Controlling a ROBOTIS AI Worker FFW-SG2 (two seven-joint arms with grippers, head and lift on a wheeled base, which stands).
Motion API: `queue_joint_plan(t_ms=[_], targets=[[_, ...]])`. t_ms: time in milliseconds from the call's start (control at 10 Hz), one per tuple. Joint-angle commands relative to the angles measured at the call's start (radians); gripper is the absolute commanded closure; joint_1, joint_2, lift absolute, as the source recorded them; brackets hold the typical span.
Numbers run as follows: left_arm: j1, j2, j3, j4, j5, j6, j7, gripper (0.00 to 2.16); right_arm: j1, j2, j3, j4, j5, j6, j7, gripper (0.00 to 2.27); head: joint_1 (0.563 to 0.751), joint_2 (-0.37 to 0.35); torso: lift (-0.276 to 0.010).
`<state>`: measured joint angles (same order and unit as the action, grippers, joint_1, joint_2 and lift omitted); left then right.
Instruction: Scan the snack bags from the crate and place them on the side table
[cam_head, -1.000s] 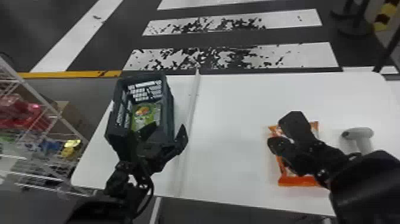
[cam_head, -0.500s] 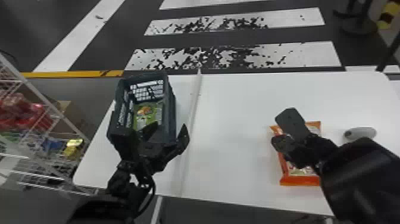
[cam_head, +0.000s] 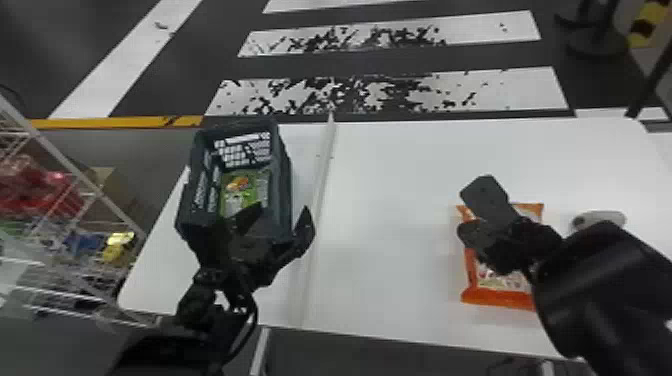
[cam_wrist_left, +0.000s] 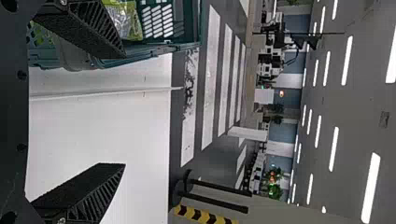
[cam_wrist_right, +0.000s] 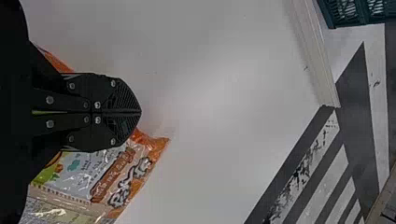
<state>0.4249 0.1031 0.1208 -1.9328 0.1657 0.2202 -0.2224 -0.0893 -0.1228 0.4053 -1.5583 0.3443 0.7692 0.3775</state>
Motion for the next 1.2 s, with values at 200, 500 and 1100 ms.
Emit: queue_joint_plan(t_ms=[200, 500, 1100], targets=[[0.0, 0.0, 0.0, 0.0, 0.0, 0.0, 0.0, 0.04, 0.031, -0.001, 0.006, -0.057, 0.004, 0.016, 0.008, 2.26, 0.695, 0.191, -0.05], [0.0, 0.0, 0.0, 0.0, 0.0, 0.0, -0.002, 0.04, 0.128, -0.008, -0.072, -0.27, -0.033, 0.074, 0.024, 2.24, 0.695, 0.211, -0.05], [0.0, 0.006, -0.013, -0.015, 0.0, 0.0, 0.0, 0.04, 0.25, -0.043, -0.359, -0.534, -0.114, 0.264, 0.006, 0.08, 0.695, 0.064, -0.05]])
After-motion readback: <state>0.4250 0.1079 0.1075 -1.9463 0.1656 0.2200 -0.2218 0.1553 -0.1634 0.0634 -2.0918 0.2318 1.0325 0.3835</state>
